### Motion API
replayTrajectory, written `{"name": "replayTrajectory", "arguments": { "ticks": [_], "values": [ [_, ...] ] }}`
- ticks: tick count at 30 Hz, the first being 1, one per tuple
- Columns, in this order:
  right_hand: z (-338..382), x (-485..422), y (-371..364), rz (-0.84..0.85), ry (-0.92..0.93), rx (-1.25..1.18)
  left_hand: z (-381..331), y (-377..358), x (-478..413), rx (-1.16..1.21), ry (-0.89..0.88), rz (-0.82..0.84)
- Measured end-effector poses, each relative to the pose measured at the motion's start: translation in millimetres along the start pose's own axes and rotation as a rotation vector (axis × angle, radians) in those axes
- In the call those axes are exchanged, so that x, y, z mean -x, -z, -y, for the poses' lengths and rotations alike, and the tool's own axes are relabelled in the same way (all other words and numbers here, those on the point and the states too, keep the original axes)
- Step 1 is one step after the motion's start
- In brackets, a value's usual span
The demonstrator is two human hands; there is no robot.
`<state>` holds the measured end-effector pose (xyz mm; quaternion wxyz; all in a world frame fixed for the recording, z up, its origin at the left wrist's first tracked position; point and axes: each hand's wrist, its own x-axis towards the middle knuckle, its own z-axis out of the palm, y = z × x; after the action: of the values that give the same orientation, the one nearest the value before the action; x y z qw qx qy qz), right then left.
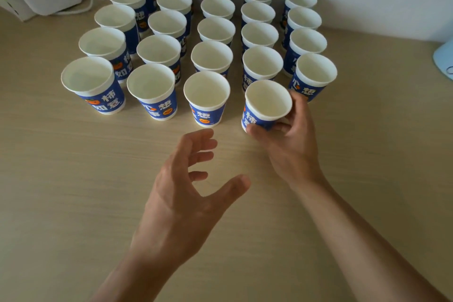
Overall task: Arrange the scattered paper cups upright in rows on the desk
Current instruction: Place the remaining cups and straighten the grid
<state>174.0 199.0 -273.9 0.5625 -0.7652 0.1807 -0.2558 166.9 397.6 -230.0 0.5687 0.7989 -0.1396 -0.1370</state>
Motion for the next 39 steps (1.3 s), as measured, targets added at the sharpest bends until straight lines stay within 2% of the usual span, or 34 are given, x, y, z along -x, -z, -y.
{"name": "replayTrajectory", "arguments": {
  "ticks": [19, 27, 34, 39],
  "values": [
    [-11.7, -5.4, -4.3, -0.036, 0.015, 0.077, 5.2, 11.5, 7.9, -0.007, -0.017, -0.016],
    [-2.5, 32.4, 21.8, -0.070, -0.098, 0.058, -4.7, 21.1, 23.5, -0.045, -0.016, -0.013],
    [95.5, 86.5, 78.9, -0.149, -0.266, 0.003, -99.6, 45.2, 56.9, -0.076, 0.008, 0.038],
    [181.2, 112.3, 129.7, -0.176, -0.302, -0.034, -184.6, 54.5, 86.4, -0.072, -0.013, 0.069]
  ]
}}
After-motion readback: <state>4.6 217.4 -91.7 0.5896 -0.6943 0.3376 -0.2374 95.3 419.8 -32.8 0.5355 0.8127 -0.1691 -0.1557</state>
